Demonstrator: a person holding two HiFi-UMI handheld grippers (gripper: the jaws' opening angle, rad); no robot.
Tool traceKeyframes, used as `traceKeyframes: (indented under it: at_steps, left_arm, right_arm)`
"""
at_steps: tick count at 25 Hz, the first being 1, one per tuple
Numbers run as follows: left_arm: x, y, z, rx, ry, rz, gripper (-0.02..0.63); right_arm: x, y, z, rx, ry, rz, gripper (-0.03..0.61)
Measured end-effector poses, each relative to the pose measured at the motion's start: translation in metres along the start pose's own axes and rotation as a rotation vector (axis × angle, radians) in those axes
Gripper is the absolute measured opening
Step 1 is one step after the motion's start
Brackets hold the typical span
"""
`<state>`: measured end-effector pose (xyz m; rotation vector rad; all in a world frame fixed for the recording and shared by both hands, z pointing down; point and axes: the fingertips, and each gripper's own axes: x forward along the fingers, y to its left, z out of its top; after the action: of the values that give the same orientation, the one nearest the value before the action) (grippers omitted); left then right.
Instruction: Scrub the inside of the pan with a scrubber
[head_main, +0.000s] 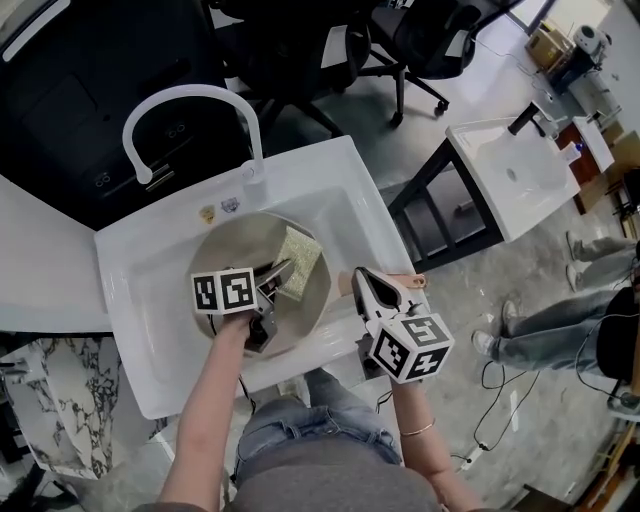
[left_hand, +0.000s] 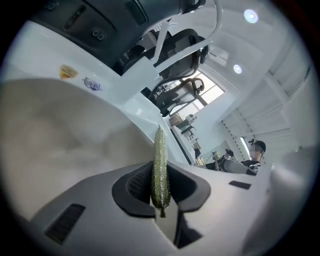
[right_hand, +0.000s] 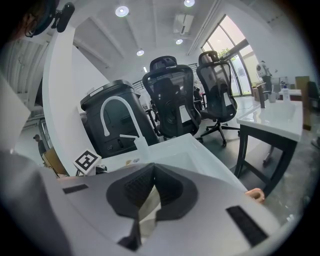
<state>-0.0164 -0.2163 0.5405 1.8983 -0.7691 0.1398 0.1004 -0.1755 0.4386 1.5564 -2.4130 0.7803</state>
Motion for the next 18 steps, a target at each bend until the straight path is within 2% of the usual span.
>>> traceKeyframes:
  at_steps: [4, 7, 9, 11, 14, 18]
  left_arm:
    - [-0.013, 0.006, -0.009, -0.048, -0.041, 0.011, 0.063]
    - [-0.004, 0.018, -0.023, -0.081, 0.007, 0.029, 0.063]
    - [0.003, 0.030, -0.028, -0.090, 0.047, 0.069, 0.063]
    - [0.006, 0.045, -0.032, -0.053, 0.101, 0.147, 0.063]
    - [0.006, 0.065, -0.036, 0.075, 0.178, 0.287, 0.063]
    - [0.002, 0.079, -0.029, 0.196, 0.199, 0.435, 0.063]
  right_arm:
    - [0.003, -0.004, 0.003, 0.002, 0.000, -0.002, 0.011]
    - [0.006, -0.005, 0.005, 0.001, 0.005, 0.001, 0.011]
    - [0.009, -0.004, 0.005, 0.000, 0.008, 0.006, 0.011]
    - [0.012, -0.002, 0.005, -0.002, 0.011, 0.012, 0.011]
    - [0.016, 0.000, 0.004, -0.004, 0.016, 0.018, 0.011]
    - [0.018, 0.002, 0.007, -0.007, 0.014, 0.026, 0.011]
